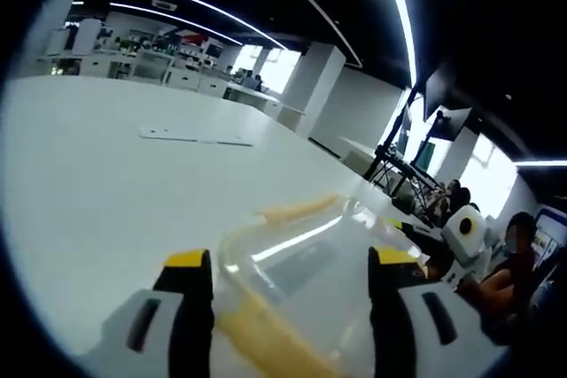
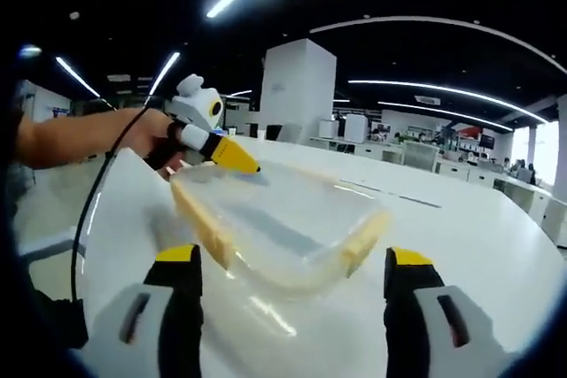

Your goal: Snap each plastic latch of the storage box into its locked position after aligning the lid with the box until every specified latch is closed and the lid sits flush.

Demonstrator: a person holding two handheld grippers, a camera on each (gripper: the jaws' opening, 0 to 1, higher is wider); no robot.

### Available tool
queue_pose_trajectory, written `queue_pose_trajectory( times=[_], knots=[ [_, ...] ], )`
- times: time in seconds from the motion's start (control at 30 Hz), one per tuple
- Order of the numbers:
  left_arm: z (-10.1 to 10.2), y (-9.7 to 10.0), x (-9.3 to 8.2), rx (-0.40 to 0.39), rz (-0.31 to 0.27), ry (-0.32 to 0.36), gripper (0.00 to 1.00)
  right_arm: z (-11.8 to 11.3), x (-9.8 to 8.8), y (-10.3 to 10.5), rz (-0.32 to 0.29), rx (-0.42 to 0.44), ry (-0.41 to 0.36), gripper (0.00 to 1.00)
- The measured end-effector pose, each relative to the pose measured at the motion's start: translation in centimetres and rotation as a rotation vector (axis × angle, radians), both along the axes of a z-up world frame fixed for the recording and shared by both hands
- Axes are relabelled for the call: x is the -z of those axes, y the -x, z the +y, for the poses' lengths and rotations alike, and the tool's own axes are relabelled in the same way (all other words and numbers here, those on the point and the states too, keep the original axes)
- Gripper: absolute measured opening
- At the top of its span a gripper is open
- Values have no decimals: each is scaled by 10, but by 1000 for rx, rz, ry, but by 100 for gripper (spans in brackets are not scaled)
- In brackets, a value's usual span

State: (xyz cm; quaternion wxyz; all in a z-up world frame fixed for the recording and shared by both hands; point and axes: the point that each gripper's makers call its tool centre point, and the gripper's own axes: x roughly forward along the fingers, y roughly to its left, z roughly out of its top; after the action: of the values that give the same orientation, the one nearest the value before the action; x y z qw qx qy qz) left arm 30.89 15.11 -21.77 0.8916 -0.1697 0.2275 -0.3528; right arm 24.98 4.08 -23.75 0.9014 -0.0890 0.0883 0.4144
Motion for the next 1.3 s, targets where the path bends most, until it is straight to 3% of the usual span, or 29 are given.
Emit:
queue_pose_trajectory(
  times=[0.07, 0.17, 0.23, 0.27, 0.37, 0.43, 0.63, 0.8, 0.97, 1.07, 1.1, 1.23, 1.3],
  knots=[
    [3, -5, -5, -29, -16, 38, 84, 0, -3, 3, -1, -15, 4, 82],
    [5, -6, -17, -22, -67, 86, 85, -4, -5, 4, -64, -16, 72, 86],
    [6, -4, -20, -3, -81, 84, 87, -5, -7, 4, -78, -33, 100, 90],
    [-3, 3, -24, 0, -109, 84, 88, -6, -7, 3, -84, -37, 109, 91],
    [-4, 10, -31, -9, -173, 69, 89, -8, -10, 7, -110, -55, 147, 93],
    [3, 19, -32, 10, -229, 0, 91, -7, -18, 12, -137, -114, 175, 92],
    [7, 39, -24, 61, -316, -162, 98, -9, -22, 8, -162, -170, 280, 95],
    [6, 53, -27, 78, -377, -197, 100, -3, -24, 11, -205, -234, 360, 100],
    [4, 74, -19, 126, -403, -239, 100, 0, -33, 8, -249, -356, 465, 100],
    [6, 79, -18, 129, -444, -277, 100, 0, -36, 2, -248, -402, 519, 100],
    [9, 79, -14, 115, -455, -318, 100, 1, -32, 2, -257, -408, 542, 100],
    [10, 84, -7, 108, -468, -370, 100, 1, -36, 2, -257, -424, 560, 100],
    [13, 82, 0, 110, -443, -400, 100, -1, -32, 3, -256, -456, 620, 100]
  ],
)
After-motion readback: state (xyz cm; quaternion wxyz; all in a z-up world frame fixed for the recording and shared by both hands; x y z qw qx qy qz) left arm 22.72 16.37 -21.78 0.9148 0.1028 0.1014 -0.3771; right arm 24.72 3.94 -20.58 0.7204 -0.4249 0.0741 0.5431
